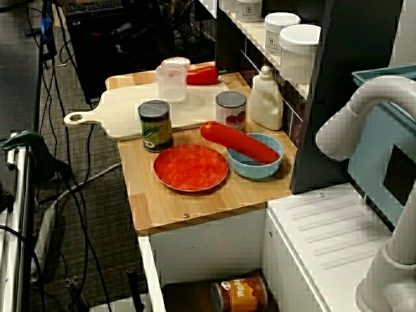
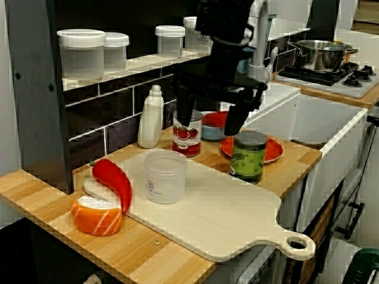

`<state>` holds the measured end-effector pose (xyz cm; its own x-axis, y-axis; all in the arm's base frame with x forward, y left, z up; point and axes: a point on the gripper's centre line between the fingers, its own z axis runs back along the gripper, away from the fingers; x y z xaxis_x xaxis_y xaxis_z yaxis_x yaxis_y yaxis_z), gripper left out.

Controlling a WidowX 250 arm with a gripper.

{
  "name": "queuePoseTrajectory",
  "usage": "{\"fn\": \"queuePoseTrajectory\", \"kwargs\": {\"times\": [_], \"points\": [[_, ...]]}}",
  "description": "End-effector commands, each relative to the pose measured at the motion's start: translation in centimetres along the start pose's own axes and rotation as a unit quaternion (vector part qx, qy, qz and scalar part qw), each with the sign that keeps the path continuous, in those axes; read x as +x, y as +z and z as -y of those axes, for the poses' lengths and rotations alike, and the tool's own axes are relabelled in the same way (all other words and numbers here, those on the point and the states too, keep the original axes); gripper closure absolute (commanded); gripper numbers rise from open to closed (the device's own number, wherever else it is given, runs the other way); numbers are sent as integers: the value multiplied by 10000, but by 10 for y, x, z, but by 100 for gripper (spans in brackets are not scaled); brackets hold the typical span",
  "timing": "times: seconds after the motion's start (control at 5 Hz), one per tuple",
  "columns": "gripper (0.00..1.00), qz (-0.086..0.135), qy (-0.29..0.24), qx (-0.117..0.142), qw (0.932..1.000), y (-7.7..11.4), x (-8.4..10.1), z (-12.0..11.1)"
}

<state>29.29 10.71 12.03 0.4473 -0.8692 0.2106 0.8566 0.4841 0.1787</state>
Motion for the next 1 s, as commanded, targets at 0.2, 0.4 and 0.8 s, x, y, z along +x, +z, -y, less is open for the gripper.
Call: {"fn": "queuePoseTrajectory", "kwargs": {"times": [0.2, 0.4, 0.8], "points": [[0, -138, -99, 381, 9991, -3, -25, 6], [0, -195, -108, 388, 9990, -11, -32, 9], [0, -197, -85, 446, 9988, -14, -38, 10]]}}
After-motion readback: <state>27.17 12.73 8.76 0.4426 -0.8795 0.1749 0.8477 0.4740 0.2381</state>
